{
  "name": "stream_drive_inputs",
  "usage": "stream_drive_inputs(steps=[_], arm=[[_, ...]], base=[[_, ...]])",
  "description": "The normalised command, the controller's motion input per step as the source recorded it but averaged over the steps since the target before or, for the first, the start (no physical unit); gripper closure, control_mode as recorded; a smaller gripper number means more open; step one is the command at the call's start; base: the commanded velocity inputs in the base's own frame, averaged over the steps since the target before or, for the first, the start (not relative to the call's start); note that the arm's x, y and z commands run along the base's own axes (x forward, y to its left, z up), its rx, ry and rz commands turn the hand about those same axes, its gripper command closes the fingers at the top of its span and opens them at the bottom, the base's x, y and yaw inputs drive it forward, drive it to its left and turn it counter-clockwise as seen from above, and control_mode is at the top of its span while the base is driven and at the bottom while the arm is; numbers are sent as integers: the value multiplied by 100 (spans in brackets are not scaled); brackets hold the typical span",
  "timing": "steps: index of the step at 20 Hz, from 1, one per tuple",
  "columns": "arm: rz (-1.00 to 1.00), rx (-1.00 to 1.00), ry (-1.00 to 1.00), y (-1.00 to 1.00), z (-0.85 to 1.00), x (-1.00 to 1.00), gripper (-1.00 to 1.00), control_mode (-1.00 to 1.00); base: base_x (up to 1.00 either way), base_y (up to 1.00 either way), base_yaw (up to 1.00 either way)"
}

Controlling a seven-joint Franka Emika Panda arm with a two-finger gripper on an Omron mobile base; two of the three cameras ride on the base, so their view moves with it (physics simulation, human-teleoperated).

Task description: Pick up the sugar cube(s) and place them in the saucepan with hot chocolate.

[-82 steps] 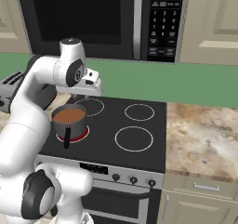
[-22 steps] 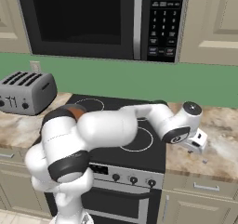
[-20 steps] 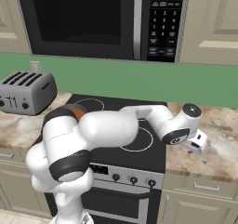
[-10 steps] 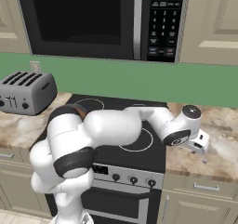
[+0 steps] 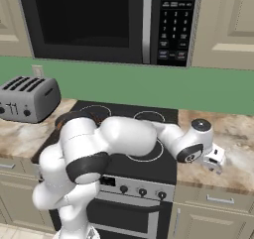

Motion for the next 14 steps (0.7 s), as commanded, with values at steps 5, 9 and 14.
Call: stream_drive_inputs(steps=[5,9,14], arm=[[-1,0,8,-36,-8,0,-100,-100],[0,1,0,-45,2,0,-100,-100],[0,3,2,-24,18,1,-100,-100]], base=[[0,0,0],[0,0,0],[0,0,0]])
